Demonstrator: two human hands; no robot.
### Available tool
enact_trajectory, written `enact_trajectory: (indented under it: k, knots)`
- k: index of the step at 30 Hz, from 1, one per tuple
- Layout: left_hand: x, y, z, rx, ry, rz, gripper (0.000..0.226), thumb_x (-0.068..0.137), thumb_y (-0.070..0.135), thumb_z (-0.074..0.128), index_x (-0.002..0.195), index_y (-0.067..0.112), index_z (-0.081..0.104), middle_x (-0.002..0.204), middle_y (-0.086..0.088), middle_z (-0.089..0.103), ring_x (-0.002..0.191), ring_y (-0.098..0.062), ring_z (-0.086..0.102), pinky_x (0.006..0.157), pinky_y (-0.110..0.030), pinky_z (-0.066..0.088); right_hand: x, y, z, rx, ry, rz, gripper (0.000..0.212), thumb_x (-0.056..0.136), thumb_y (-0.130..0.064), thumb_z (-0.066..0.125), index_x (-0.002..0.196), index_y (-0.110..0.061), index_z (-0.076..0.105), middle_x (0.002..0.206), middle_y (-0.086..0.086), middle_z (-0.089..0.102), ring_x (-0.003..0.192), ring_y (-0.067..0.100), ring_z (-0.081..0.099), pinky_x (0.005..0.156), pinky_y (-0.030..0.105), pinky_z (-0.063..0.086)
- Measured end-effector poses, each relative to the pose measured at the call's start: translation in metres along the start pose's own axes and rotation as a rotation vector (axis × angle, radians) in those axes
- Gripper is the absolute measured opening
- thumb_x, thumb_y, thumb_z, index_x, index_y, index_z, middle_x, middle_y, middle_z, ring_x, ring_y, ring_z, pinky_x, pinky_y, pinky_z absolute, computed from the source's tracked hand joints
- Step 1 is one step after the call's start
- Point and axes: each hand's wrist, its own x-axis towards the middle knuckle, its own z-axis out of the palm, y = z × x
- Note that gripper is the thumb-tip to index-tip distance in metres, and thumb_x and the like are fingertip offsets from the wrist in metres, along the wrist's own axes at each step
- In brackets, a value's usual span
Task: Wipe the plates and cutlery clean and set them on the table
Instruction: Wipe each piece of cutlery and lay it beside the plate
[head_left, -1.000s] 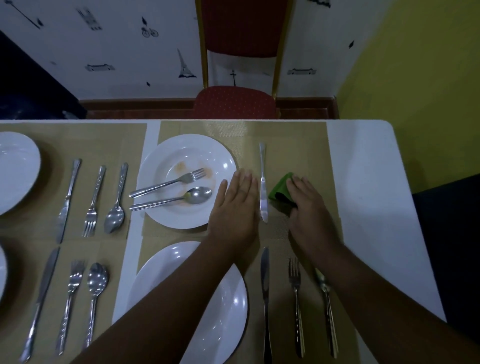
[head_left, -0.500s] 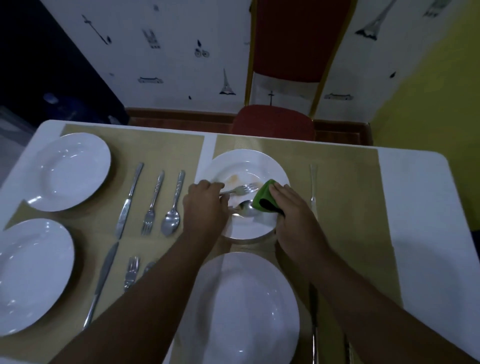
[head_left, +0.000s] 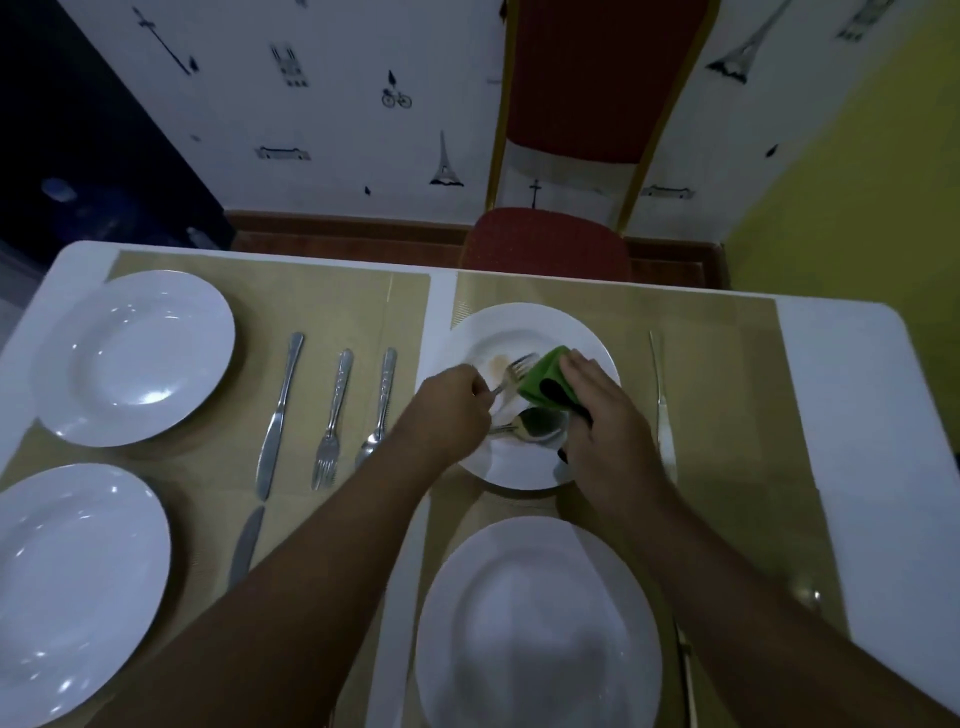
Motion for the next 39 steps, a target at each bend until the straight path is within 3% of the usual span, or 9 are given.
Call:
enact_trajectory:
  k: [2, 5, 8, 14, 17, 24, 29, 33, 39]
  knots:
    - [-0.009, 0.002, -0.006, -0.284, -0.127, -0.098, 0.018, 0.1, 0.018, 0.055, 0.089, 0.013, 0.069, 0.08, -0.004, 0.074, 0.053, -0.011, 0.064, 0.042, -0.021, 0.046, 0.001, -0.007, 0.007, -0.029, -0.054, -0.075, 0.06, 0.09, 0.007, 0.04, 0.144, -0.018, 0.035, 0.153, -0.007, 0.029, 0.143, 0.006, 0.016, 0.117, 0.023, 0.015]
    - [-0.021, -0.002, -0.011, -0.628, -0.249, -0.169, 0.029, 0.095, 0.01, 0.054, 0.077, 0.016, 0.075, 0.073, -0.004, 0.073, 0.048, -0.012, 0.051, 0.041, -0.022, 0.037, -0.001, -0.009, 0.016, -0.173, -0.162, -0.253, 0.057, 0.09, 0.008, 0.04, 0.143, -0.01, 0.034, 0.152, -0.001, 0.029, 0.143, 0.01, 0.013, 0.116, 0.016, 0.006]
    - [-0.029, -0.012, -0.015, -0.748, -0.261, -0.218, 0.027, 0.096, 0.01, 0.054, 0.084, 0.015, 0.077, 0.069, -0.002, 0.07, 0.046, -0.009, 0.048, 0.041, -0.02, 0.036, -0.002, 0.0, 0.017, -0.253, -0.182, -0.297, 0.058, 0.089, 0.009, 0.043, 0.143, -0.009, 0.033, 0.151, -0.002, 0.026, 0.144, 0.013, 0.012, 0.116, 0.018, 0.005]
    - [-0.04, -0.021, -0.011, -0.594, -0.181, -0.245, 0.014, 0.097, 0.017, 0.061, 0.095, 0.02, 0.074, 0.079, -0.003, 0.072, 0.049, -0.005, 0.057, 0.042, -0.018, 0.042, 0.017, -0.002, 0.011, -0.107, 0.046, 0.048, 0.061, 0.085, 0.012, 0.039, 0.141, -0.012, 0.039, 0.151, 0.001, 0.034, 0.142, 0.014, 0.022, 0.116, 0.022, 0.014]
    - [-0.038, -0.018, -0.011, -0.55, -0.12, -0.25, 0.01, 0.094, 0.013, 0.065, 0.102, 0.018, 0.07, 0.075, -0.006, 0.068, 0.045, -0.004, 0.059, 0.037, -0.013, 0.04, 0.017, -0.015, 0.01, -0.019, 0.185, 0.053, 0.06, 0.085, 0.011, 0.039, 0.139, -0.012, 0.043, 0.148, -0.001, 0.038, 0.14, 0.012, 0.027, 0.115, 0.02, 0.017]
    - [-0.037, -0.013, -0.012, -0.516, -0.166, -0.174, 0.018, 0.094, 0.008, 0.06, 0.087, 0.017, 0.074, 0.079, -0.006, 0.071, 0.059, -0.011, 0.061, 0.045, -0.02, 0.045, -0.008, -0.014, 0.026, -0.194, -0.181, -0.236, 0.059, 0.088, 0.001, 0.047, 0.144, -0.015, 0.033, 0.152, -0.004, 0.028, 0.143, 0.009, 0.013, 0.117, 0.024, 0.01]
    - [-0.046, -0.016, -0.007, -0.609, -0.147, -0.272, 0.014, 0.093, 0.016, 0.065, 0.087, 0.018, 0.078, 0.069, 0.0, 0.068, 0.047, -0.007, 0.055, 0.04, -0.018, 0.041, 0.008, 0.004, 0.007, -0.142, -0.037, 0.073, 0.061, 0.087, 0.011, 0.04, 0.142, -0.013, 0.037, 0.152, 0.001, 0.033, 0.142, 0.013, 0.022, 0.118, 0.032, 0.018]
    - [-0.046, -0.009, -0.005, -0.513, -0.146, -0.249, 0.013, 0.092, 0.027, 0.066, 0.089, 0.019, 0.076, 0.056, 0.0, 0.059, 0.041, -0.012, 0.046, 0.037, -0.018, 0.033, 0.007, 0.008, -0.01, -0.093, 0.043, 0.1, 0.054, 0.09, 0.007, 0.039, 0.141, -0.013, 0.041, 0.15, 0.001, 0.037, 0.139, 0.013, 0.03, 0.115, 0.026, 0.022]
    - [-0.045, 0.023, 0.004, -0.369, -0.041, -0.078, 0.017, 0.092, 0.035, 0.066, 0.096, 0.024, 0.077, 0.082, 0.002, 0.07, 0.062, -0.014, 0.057, 0.055, -0.026, 0.045, -0.01, 0.019, -0.03, 0.015, 0.078, 0.124, 0.053, 0.092, 0.002, 0.042, 0.141, -0.019, 0.041, 0.147, -0.006, 0.04, 0.13, -0.001, 0.031, 0.108, 0.017, 0.024]
